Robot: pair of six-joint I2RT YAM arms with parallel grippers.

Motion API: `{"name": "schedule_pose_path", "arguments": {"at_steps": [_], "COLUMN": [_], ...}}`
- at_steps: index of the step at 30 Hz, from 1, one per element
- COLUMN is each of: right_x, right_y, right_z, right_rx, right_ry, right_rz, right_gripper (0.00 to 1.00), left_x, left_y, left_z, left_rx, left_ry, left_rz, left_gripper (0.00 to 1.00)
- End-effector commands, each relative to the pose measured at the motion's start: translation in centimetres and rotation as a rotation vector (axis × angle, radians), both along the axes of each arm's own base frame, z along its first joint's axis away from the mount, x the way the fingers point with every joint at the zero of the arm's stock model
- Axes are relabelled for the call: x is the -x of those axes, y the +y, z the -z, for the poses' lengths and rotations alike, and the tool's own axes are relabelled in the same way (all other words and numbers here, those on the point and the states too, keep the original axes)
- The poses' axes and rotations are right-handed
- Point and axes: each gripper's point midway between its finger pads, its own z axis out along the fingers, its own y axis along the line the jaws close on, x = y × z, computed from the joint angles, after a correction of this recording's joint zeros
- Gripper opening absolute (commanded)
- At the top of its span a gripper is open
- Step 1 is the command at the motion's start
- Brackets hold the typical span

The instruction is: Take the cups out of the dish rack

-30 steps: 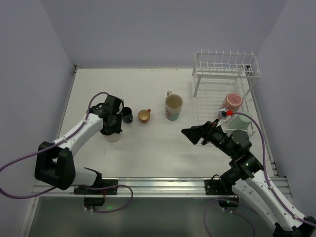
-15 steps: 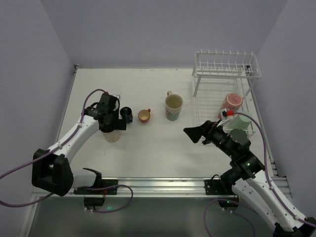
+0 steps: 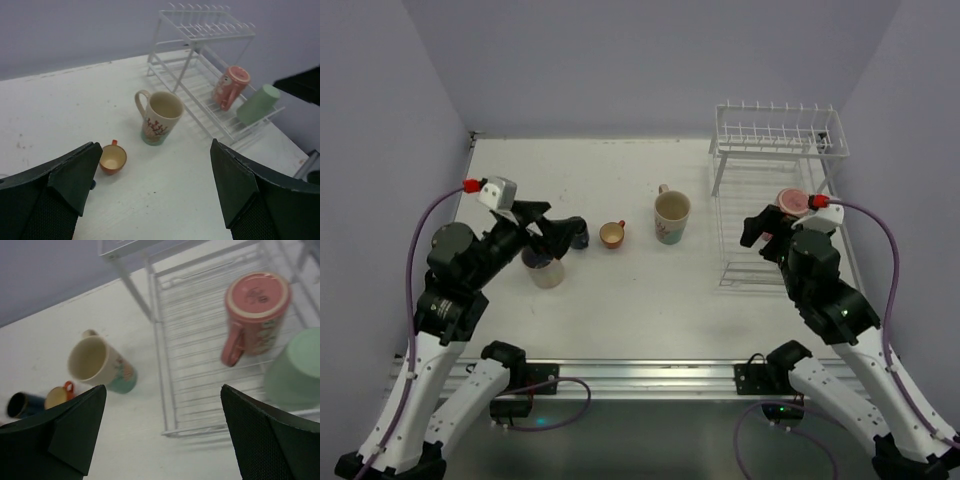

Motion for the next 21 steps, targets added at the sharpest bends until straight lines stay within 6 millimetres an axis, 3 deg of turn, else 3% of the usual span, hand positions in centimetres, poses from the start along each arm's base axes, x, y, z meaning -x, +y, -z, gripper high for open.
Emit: {"name": "schedule_pose_path", "arguments": {"at_steps": [1,5,8,10,14,19,21], "right_x": [-0.1,-0.7,-1.3,-2.1,-3.8,-5.1,-5.5], "right_y": [-7.7,-12.4,-14.3,-14.5,-14.8,-16.1,-16.4], "right_z": [0.0,1.1,2.4,3.8,6.8,9.2,9.2], "right_rx": [0.243,0.278,0.311,0.317,0.286,0.241,0.226], "right_ry": [0.054,0.141,0.213,0.275,0.383,0.423,0.426], "right_rz": [0.355,0.515,0.563,0.557,0.531,0.538,0.54], "right_gripper": [0.99,0.99,0.99,0.99,0.99,0.99,0.99], "left_x": [2.9,4.8,6.9,7.9,7.4,8.0,8.2], "left_y": [-3.6,-4.5,-5.5,-6.1,-5.5,-5.7,-5.9], "left_z": [2.9,4.0,4.3,5.3,6.9,6.7,6.7], "left_rx": [0.055,-0.003,-0.024,-0.025,-0.075,-0.073,-0.074], "left_ry": [-0.002,-0.066,-0.109,-0.109,-0.072,-0.085,-0.088], "left_rz": [0.261,0.319,0.386,0.42,0.358,0.36,0.369], "left_gripper": [1.0,1.0,1.0,1.0,1.0,1.0,1.0]}}
